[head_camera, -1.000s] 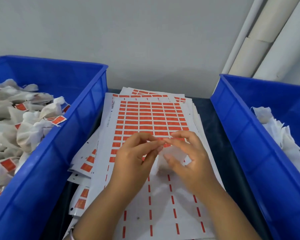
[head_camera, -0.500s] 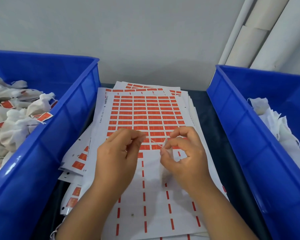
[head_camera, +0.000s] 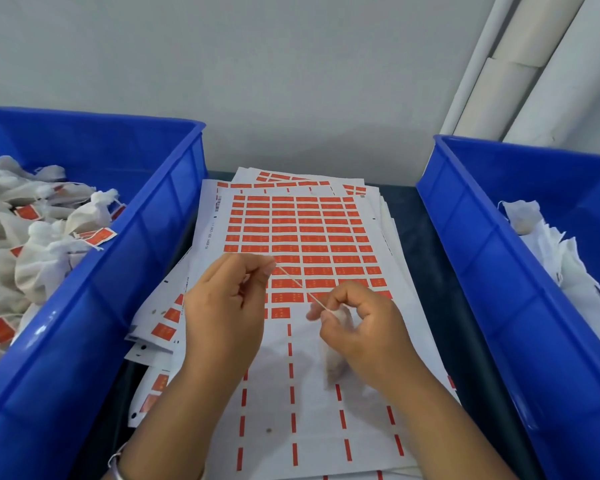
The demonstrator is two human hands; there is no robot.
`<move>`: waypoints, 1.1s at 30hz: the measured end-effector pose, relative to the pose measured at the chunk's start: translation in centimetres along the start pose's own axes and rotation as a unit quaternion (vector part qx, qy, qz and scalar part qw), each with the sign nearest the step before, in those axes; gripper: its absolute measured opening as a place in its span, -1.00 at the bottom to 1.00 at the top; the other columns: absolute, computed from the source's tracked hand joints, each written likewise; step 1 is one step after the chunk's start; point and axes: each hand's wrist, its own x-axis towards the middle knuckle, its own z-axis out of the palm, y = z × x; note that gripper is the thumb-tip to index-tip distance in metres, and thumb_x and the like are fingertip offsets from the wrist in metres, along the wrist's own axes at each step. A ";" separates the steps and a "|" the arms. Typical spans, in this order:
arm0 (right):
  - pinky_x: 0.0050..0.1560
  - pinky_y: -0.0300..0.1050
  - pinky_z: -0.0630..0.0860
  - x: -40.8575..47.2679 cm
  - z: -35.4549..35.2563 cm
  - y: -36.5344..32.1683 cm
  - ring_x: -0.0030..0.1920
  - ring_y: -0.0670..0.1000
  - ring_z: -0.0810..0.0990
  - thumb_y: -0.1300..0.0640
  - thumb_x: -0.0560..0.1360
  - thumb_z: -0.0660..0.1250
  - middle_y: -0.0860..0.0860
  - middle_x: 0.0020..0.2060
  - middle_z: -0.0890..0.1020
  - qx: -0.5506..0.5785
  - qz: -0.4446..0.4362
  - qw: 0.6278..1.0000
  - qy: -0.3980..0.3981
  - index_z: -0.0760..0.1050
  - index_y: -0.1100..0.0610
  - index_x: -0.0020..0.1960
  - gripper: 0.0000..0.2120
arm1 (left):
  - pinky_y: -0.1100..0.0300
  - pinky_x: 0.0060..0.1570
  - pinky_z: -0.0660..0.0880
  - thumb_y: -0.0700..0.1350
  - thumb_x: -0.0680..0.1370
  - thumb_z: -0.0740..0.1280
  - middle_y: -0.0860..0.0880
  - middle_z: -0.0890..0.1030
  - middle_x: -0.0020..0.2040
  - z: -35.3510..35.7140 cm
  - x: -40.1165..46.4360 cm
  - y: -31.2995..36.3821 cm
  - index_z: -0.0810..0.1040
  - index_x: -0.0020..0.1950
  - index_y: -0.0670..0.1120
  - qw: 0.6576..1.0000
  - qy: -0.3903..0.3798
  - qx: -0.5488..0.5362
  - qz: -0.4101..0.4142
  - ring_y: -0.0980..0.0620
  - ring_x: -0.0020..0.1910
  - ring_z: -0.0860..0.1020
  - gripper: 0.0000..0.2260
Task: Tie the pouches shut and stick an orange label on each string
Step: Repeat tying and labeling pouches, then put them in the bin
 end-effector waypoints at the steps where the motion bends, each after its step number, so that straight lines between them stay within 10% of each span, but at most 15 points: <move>1: -0.25 -0.64 0.36 0.0 0.0 0.1 0.01 -0.45 0.46 0.08 0.46 0.41 -0.45 -0.11 0.55 0.010 0.014 1.000 -0.011 0.45 -0.25 -0.20 -0.76 | 0.70 -0.27 0.29 0.00 0.42 0.23 0.39 0.43 -0.22 0.1 -0.1 0.0 0.48 -0.10 0.12 1.000 0.001 -0.004 -0.002 0.46 -0.07 0.47 -0.90; 5: -0.42 -0.59 0.36 0.2 0.0 -0.1 -0.09 -0.38 0.50 0.00 0.41 0.48 -0.52 -0.15 0.45 -0.021 0.075 0.995 -0.065 0.38 -0.41 -0.10 -0.64 | 0.62 -0.34 0.38 0.10 0.39 0.21 0.33 0.51 -0.28 -0.2 0.4 -0.2 0.47 -0.17 0.21 0.996 0.032 -0.047 -0.066 0.39 -0.17 0.51 -0.92; 12: -0.22 -0.38 0.40 0.3 -1.3 0.2 -0.16 -0.19 0.57 -0.12 0.42 0.43 -0.32 -0.20 0.59 -0.057 0.142 0.975 -0.163 0.59 -0.03 -0.16 -0.83 | 0.52 -0.44 0.43 0.12 0.39 0.29 0.40 0.55 -0.21 -0.3 1.2 -0.7 0.48 -0.25 0.27 0.981 0.048 -0.064 -0.176 0.37 -0.22 0.54 -0.97; 16: 0.10 -0.14 0.54 0.5 -2.1 -0.3 0.03 -0.01 0.60 0.05 0.48 0.38 -0.16 -0.16 0.65 0.187 0.134 0.964 -0.134 0.66 -0.15 -0.11 -0.88 | 0.44 -0.38 0.46 0.01 0.44 0.41 0.28 0.58 -0.32 -0.1 1.1 -1.4 0.54 -0.23 0.22 0.977 0.023 -0.018 -0.209 0.28 -0.31 0.58 -0.89; 20: 0.11 -0.03 0.58 1.0 -2.8 0.2 -0.10 0.01 0.66 0.06 0.30 0.43 0.05 -0.13 0.66 0.434 0.140 0.889 -0.045 0.65 0.05 -0.05 -0.77 | 0.43 -0.33 0.45 0.03 0.44 0.43 0.30 0.53 -0.31 0.7 0.2 -1.4 0.58 -0.17 0.17 0.973 -0.159 0.061 -0.159 0.20 -0.31 0.55 -0.95; 25: 0.09 -0.11 0.56 1.2 -2.5 1.2 0.02 -0.09 0.65 -0.10 0.31 0.45 -0.18 -0.04 0.69 0.268 0.148 0.951 0.043 0.67 -0.05 -0.06 -0.76 | 0.56 -0.33 0.40 -0.02 0.49 0.38 0.40 0.46 -0.35 1.1 -0.7 -0.2 0.64 -0.08 0.18 0.912 -0.405 0.058 -0.020 0.30 -0.22 0.53 -0.91; 30: -0.21 -0.46 0.45 0.7 -1.7 1.0 -0.19 -0.27 0.59 0.02 0.47 0.40 -0.29 -0.30 0.63 0.004 0.095 0.995 0.003 0.57 -0.10 -0.30 -0.83 | 0.61 -0.19 0.35 -0.07 0.53 0.31 0.47 0.48 -0.17 0.7 -1.1 0.5 0.43 -0.27 0.28 0.932 -0.360 -0.043 0.008 0.42 -0.10 0.45 -0.74; 33: -0.15 -0.49 0.38 0.5 -1.2 0.8 -0.07 -0.23 0.55 0.05 0.49 0.40 -0.33 -0.05 0.57 -0.020 0.093 0.994 -0.054 0.55 -0.12 -0.14 -0.92 | 0.63 -0.12 0.30 -0.09 0.54 0.28 0.37 0.47 -0.17 0.9 -0.9 0.5 0.39 -0.24 0.25 0.955 -0.294 -0.046 0.020 0.45 -0.04 0.38 -0.75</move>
